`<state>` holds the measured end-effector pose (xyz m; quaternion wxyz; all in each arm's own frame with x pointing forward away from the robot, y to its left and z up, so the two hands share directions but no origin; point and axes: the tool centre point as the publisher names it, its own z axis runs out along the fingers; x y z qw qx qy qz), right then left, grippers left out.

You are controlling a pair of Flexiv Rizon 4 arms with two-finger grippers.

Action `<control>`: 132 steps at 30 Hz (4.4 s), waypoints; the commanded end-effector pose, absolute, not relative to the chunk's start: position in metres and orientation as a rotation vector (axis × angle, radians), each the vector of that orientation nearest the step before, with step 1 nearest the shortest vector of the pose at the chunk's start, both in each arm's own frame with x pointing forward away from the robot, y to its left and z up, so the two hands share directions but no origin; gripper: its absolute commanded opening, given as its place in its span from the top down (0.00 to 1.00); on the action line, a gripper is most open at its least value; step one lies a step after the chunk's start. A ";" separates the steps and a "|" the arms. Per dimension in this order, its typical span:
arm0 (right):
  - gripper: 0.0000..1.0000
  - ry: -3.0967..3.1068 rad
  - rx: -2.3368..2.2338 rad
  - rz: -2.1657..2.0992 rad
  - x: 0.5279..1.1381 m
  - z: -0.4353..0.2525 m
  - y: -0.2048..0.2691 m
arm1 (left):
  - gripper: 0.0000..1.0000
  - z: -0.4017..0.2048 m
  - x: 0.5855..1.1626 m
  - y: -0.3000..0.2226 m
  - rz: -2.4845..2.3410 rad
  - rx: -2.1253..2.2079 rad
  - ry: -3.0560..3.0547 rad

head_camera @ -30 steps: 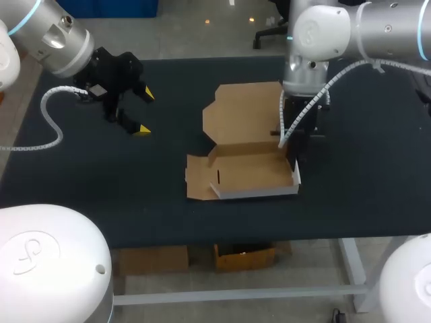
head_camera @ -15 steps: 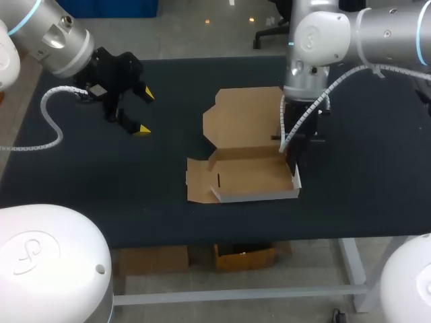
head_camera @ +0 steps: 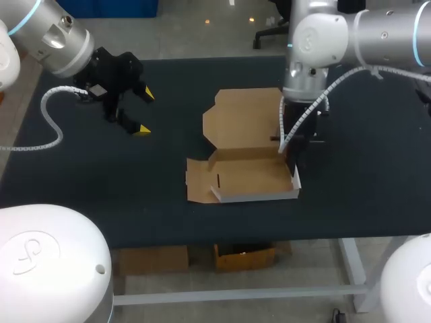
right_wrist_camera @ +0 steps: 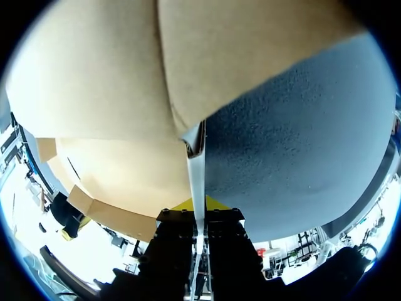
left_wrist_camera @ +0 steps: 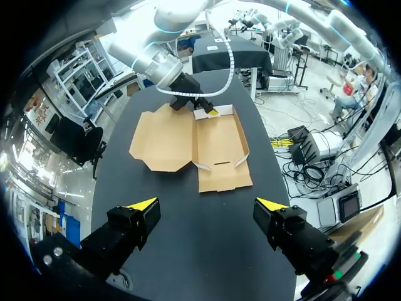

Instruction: Assemble the packaging by folding the flat box into shape, placing the metal phone stand inside, and closing the box properly

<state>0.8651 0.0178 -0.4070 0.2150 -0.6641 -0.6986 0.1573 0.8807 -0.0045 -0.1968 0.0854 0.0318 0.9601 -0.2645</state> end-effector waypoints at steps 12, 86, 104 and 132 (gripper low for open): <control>1.00 -1.948 -1.932 0.385 0.863 -0.409 0.018 | 0.00 -0.196 0.880 -0.004 -0.783 0.094 2.864; 0.89 -1.991 -2.333 0.099 0.883 -0.414 0.025 | 0.00 -0.196 0.880 -0.004 -0.783 0.094 2.864; 1.00 -1.985 -2.316 0.086 0.882 -0.415 0.025 | 0.00 -0.196 0.880 -0.004 -0.783 0.094 2.864; 1.00 -2.145 -2.175 0.079 0.882 -0.413 0.022 | 0.00 -0.196 0.880 -0.004 -0.783 0.094 2.864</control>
